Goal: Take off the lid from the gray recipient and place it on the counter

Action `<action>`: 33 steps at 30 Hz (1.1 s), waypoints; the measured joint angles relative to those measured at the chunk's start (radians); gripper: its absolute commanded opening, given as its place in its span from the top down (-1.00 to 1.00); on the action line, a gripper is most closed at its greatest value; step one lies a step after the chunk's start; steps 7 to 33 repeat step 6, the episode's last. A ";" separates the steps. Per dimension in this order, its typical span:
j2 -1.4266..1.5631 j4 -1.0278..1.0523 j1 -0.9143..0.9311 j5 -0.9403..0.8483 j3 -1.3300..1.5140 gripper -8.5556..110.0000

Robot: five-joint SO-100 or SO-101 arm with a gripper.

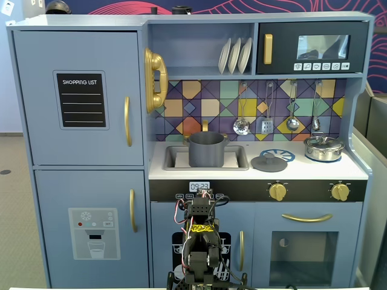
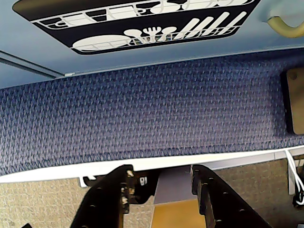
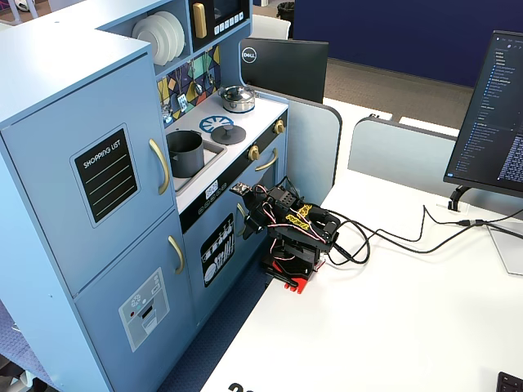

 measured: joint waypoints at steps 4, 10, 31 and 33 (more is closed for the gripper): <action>0.000 0.000 0.000 0.000 0.000 0.72; 0.000 0.000 0.000 0.000 0.000 0.72; 0.000 0.000 0.000 0.000 0.000 0.72; 0.000 0.000 0.000 0.000 0.000 0.72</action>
